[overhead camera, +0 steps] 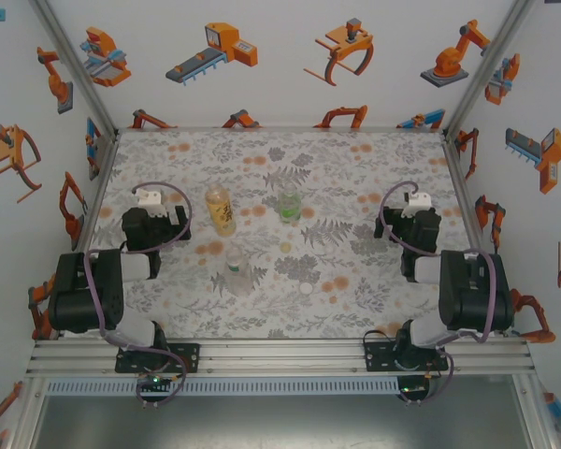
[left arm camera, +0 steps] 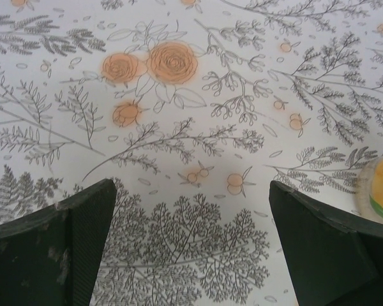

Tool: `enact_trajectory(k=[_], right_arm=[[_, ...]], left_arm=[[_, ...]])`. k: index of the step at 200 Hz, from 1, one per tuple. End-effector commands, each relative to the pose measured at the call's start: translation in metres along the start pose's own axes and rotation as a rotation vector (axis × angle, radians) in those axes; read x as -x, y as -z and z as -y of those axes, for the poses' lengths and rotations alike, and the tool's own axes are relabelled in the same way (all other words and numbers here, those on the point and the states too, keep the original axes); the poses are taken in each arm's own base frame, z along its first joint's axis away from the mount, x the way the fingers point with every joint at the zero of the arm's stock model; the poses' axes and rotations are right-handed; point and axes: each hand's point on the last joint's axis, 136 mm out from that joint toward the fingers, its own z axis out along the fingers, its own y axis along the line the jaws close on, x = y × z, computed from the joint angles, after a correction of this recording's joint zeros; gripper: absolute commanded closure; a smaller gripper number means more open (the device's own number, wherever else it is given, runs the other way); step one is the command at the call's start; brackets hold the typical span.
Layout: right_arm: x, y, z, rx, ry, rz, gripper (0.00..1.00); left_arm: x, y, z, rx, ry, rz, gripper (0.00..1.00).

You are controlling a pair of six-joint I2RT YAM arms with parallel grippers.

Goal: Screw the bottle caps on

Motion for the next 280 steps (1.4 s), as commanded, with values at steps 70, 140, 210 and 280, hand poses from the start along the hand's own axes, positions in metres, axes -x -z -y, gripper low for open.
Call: enact_trajectory(k=[70, 140, 210, 280], right_arm=[[0.035, 0.034, -0.019, 0.069, 0.022, 0.07, 0.08], [0.059, 0.054, -0.082, 0.305, 0.036, 0.006, 0.17], [0.071, 0.11, -0.182, 0.753, 0.179, 0.005, 0.2], [0.053, 0.174, -0.263, 1.14, 0.35, 0.05, 0.23]], left_arm=[[0.054, 0.04, -0.021, 0.215, 0.098, -0.024, 0.03], [0.098, 0.065, 0.01, 0.114, 0.216, -0.061, 0.03], [0.134, 0.129, 0.033, 0.012, 0.198, -0.071, 0.03], [0.14, 0.173, 0.054, -0.102, 0.078, 0.053, 0.03]])
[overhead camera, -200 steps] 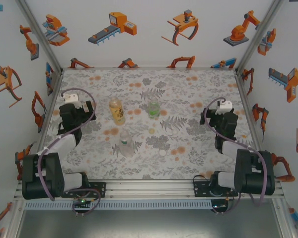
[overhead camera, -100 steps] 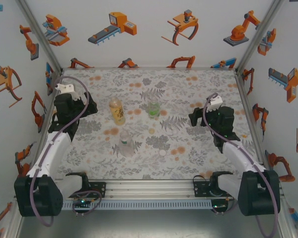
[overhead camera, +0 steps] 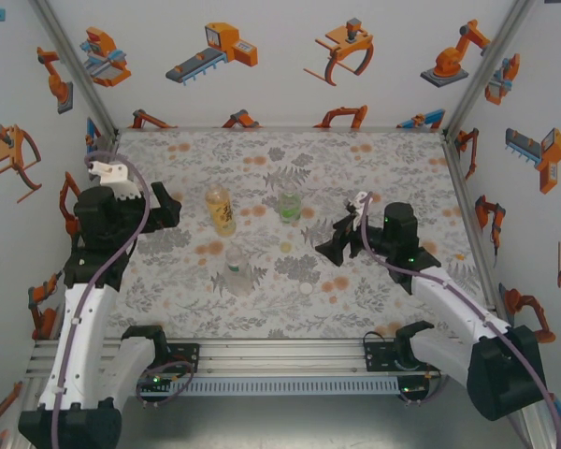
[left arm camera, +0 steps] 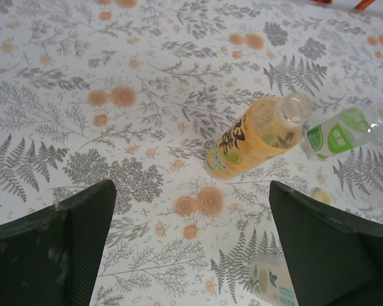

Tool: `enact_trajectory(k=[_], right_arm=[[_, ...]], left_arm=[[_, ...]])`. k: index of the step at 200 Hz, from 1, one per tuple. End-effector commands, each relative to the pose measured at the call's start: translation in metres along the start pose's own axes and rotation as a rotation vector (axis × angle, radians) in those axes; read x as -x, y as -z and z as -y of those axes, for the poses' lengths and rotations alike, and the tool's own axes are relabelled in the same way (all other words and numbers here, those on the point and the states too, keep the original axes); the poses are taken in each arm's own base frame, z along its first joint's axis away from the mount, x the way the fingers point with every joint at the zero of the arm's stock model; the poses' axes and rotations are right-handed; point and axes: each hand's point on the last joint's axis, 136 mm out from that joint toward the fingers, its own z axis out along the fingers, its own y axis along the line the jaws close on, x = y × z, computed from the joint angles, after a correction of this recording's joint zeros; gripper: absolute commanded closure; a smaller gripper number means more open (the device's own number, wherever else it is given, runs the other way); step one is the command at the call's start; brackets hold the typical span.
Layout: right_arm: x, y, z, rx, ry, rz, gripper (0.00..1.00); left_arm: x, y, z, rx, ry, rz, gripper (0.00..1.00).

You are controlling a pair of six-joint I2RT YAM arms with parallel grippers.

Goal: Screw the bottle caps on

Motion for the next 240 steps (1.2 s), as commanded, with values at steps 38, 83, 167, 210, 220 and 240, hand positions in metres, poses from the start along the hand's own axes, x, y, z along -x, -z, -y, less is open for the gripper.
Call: enact_trajectory(k=[38, 83, 167, 210, 220, 240], right_arm=[[0.026, -0.012, -0.068, 0.238, 0.187, 0.07, 0.26], [0.043, -0.033, -0.097, 0.298, 0.26, 0.119, 0.25], [0.082, -0.097, -0.146, 0.396, 0.238, 0.21, 0.21], [0.086, -0.12, -0.169, 0.442, 0.237, 0.229, 0.19], [0.084, -0.124, -0.172, 0.45, 0.24, 0.225, 0.18], [0.076, -0.133, -0.175, 0.452, 0.241, 0.217, 0.18]], left_arm=[[-0.008, 0.029, 0.018, -0.109, -0.038, 0.125, 0.03], [-0.007, 0.037, 0.013, -0.079, -0.046, 0.157, 0.03], [-0.008, 0.033, 0.025, -0.155, -0.047, 0.141, 0.03], [-0.008, 0.034, 0.023, -0.142, -0.05, 0.145, 0.03], [-0.007, 0.035, 0.024, -0.149, -0.051, 0.15, 0.03], [-0.007, 0.036, 0.025, -0.152, -0.053, 0.156, 0.03]])
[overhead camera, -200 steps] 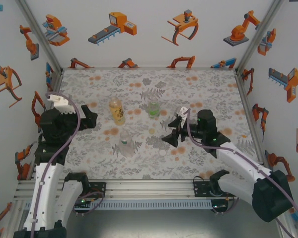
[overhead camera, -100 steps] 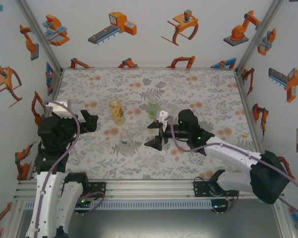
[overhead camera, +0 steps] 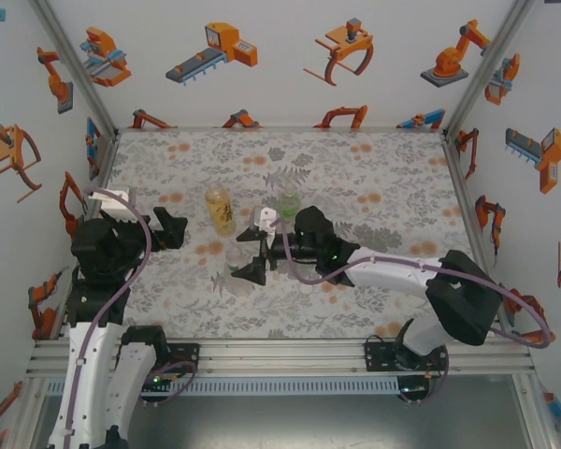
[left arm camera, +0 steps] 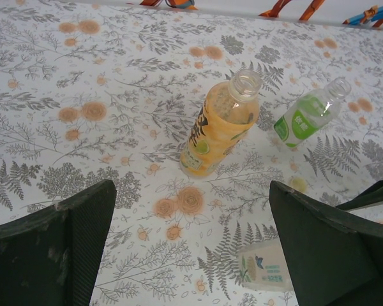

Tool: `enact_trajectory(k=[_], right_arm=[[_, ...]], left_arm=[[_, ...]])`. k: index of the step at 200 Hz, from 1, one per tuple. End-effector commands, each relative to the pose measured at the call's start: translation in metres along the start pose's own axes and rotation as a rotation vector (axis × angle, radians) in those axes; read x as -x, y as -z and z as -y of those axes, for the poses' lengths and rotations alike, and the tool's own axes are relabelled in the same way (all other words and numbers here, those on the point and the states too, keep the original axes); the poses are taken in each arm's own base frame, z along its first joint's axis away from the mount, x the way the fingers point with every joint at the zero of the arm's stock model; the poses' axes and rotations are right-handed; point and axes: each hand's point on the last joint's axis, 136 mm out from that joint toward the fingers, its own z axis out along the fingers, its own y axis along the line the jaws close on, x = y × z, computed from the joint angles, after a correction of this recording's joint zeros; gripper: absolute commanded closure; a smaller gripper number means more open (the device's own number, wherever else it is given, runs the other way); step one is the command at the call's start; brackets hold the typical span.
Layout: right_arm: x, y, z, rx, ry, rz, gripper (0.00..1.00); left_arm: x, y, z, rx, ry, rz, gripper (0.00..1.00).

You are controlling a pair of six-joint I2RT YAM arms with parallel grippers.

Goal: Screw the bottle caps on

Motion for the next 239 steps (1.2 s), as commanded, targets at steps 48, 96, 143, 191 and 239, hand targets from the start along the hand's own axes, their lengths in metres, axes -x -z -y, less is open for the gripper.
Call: enact_trajectory(k=[48, 96, 143, 191, 239], right_arm=[[-0.011, -0.026, -0.004, 0.008, 0.04, 0.082, 0.18], [-0.041, -0.032, -0.001, -0.002, 0.007, 0.119, 0.2], [-0.061, -0.035, -0.002, 0.004, -0.012, 0.097, 0.25], [-0.06, -0.036, -0.001, 0.003, -0.01, 0.1, 0.4], [-0.058, -0.034, -0.002, 0.002, -0.009, 0.104, 0.51]], left_arm=[[0.007, 0.002, 0.004, -0.021, -0.018, 0.037, 0.03], [0.005, -0.001, 0.003, -0.022, -0.015, 0.027, 0.03], [0.003, -0.003, 0.004, -0.028, -0.012, 0.017, 0.03], [0.004, -0.003, 0.003, -0.027, -0.013, 0.02, 0.03], [0.005, -0.002, 0.004, -0.031, -0.013, 0.023, 0.03]])
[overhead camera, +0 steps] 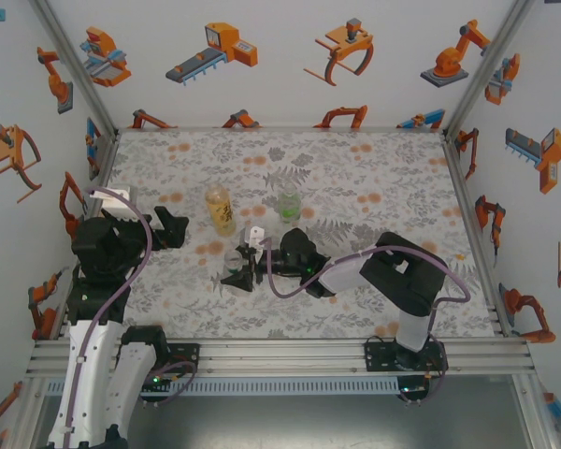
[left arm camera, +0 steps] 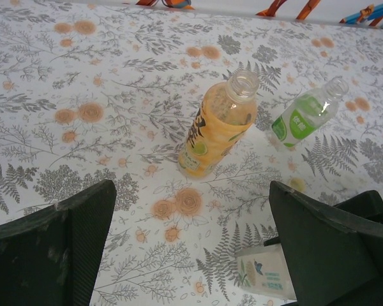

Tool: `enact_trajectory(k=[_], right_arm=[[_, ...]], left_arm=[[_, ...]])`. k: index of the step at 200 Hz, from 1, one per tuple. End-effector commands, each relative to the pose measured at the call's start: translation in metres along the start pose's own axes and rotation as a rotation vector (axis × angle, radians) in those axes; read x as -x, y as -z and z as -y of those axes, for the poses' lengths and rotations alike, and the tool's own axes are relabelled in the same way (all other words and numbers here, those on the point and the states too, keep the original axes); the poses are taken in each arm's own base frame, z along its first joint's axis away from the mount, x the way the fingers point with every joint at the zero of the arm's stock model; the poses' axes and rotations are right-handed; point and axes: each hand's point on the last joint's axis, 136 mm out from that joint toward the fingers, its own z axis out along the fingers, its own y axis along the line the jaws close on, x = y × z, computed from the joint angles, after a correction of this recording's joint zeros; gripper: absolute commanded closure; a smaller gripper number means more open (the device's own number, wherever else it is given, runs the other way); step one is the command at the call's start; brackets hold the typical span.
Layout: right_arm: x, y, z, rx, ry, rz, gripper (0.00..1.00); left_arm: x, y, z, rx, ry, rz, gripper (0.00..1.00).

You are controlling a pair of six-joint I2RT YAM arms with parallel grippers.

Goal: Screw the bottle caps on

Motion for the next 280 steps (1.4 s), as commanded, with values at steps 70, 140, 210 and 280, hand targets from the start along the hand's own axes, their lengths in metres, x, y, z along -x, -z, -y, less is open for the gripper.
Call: enact_trajectory(k=[70, 140, 210, 280], right_arm=[[0.031, 0.016, -0.005, -0.037, 0.049, 0.054, 0.54], [0.048, 0.051, -0.007, -0.099, 0.062, -0.006, 0.54], [0.053, 0.103, 0.004, -0.213, 0.035, -0.037, 0.53], [0.082, 0.16, 0.009, -0.305, -0.017, -0.093, 0.53]], left_arm=[[0.009, -0.003, 0.009, -0.055, 0.053, 0.003, 0.03], [0.02, -0.008, 0.055, -0.309, 0.033, 0.061, 0.03], [0.015, -0.018, 0.126, -0.558, -0.066, 0.032, 0.03], [-0.024, 0.011, 0.214, -0.946, -0.288, 0.082, 0.03]])
